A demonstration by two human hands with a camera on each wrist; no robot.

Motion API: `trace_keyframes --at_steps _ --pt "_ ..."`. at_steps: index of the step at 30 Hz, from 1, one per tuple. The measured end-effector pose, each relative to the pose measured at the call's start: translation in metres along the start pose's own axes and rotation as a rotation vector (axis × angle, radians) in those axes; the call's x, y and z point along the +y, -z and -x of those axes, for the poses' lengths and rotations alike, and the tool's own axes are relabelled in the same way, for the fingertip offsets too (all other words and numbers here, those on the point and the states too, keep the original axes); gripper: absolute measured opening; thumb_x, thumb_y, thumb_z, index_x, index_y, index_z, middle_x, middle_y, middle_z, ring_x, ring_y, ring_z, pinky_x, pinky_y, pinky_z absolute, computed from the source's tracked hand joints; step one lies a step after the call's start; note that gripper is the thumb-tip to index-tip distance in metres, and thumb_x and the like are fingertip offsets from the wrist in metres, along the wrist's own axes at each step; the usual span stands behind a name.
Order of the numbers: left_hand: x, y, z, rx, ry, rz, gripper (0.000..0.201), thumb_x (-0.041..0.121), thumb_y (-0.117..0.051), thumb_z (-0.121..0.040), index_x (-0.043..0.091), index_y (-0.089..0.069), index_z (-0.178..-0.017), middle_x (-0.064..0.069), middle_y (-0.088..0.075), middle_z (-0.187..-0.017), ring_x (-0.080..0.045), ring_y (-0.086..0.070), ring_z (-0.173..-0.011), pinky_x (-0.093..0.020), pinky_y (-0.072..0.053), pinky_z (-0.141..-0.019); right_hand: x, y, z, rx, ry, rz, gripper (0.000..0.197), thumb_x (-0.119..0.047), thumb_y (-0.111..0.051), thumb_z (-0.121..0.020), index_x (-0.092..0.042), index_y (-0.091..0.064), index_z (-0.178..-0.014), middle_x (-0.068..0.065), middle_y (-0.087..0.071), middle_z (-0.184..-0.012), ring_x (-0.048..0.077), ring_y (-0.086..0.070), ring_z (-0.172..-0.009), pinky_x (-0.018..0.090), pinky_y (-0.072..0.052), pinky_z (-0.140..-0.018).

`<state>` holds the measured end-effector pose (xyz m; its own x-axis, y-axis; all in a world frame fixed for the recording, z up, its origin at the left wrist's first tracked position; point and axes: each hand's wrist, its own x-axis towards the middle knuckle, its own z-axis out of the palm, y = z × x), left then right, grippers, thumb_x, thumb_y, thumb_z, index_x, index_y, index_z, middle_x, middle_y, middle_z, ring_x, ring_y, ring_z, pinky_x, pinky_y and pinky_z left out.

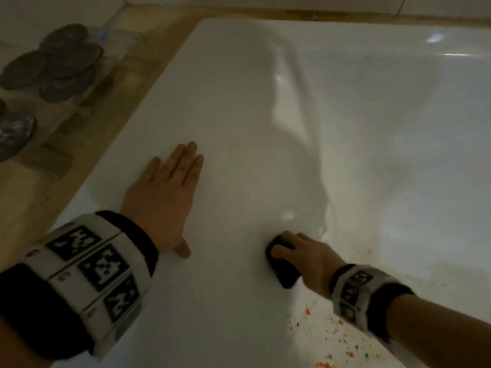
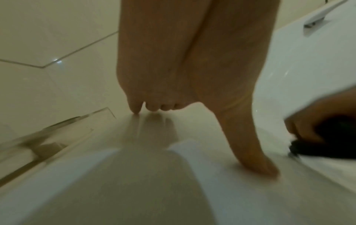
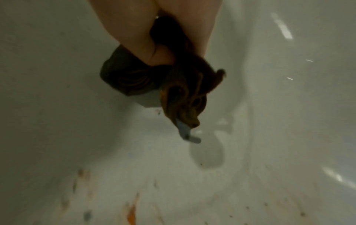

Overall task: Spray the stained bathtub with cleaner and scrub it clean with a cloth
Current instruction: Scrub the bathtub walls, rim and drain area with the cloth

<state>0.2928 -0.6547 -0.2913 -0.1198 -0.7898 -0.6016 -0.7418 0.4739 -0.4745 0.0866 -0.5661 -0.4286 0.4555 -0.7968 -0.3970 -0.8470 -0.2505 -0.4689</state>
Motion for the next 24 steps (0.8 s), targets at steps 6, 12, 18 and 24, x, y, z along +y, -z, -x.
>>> trace_keyframes --at_steps 6,12,18,24 --pt "-0.014 -0.016 0.012 0.063 0.083 0.115 0.142 0.078 -0.057 -0.061 0.001 0.046 -0.122 -0.016 0.051 -0.129 -0.029 0.03 -0.139 -0.04 0.01 -0.116 0.007 0.068 -0.03 0.904 -0.396 -0.476 0.037 0.004 -0.049 -0.082 -0.012 -0.056 -0.115 0.011 -0.044 -0.11 0.031 -0.056 -0.09 0.017 -0.038 -0.066" --pt "-0.01 -0.015 0.008 0.067 0.082 0.087 0.144 0.077 -0.058 -0.061 -0.003 0.041 -0.128 -0.021 0.046 -0.136 -0.033 0.028 -0.139 -0.043 0.008 -0.116 -0.051 0.132 -0.098 0.669 -0.409 -0.431 0.063 -0.011 -0.051 -0.088 -0.023 -0.025 -0.144 0.015 -0.019 -0.144 0.035 -0.049 -0.111 0.028 -0.047 -0.091" --pt "-0.007 -0.013 0.01 0.066 0.114 0.078 0.14 0.071 -0.061 -0.066 -0.003 0.035 -0.137 -0.022 0.04 -0.144 -0.033 0.028 -0.14 -0.042 0.005 -0.117 -0.096 0.043 -0.062 0.593 0.181 -0.053 0.065 -0.008 -0.068 -0.057 -0.017 -0.048 -0.118 0.024 -0.054 -0.119 0.044 -0.06 -0.092 0.043 -0.057 -0.059" --pt "-0.01 -0.016 0.01 0.066 0.06 0.024 0.137 0.076 -0.053 -0.067 -0.003 0.042 -0.125 -0.022 0.04 -0.143 -0.033 0.027 -0.14 -0.042 0.007 -0.117 -0.042 -0.01 -0.011 0.195 0.285 0.231 0.063 -0.009 -0.061 -0.066 -0.021 -0.041 -0.124 0.013 -0.045 -0.127 0.033 -0.059 -0.103 0.032 -0.055 -0.069"
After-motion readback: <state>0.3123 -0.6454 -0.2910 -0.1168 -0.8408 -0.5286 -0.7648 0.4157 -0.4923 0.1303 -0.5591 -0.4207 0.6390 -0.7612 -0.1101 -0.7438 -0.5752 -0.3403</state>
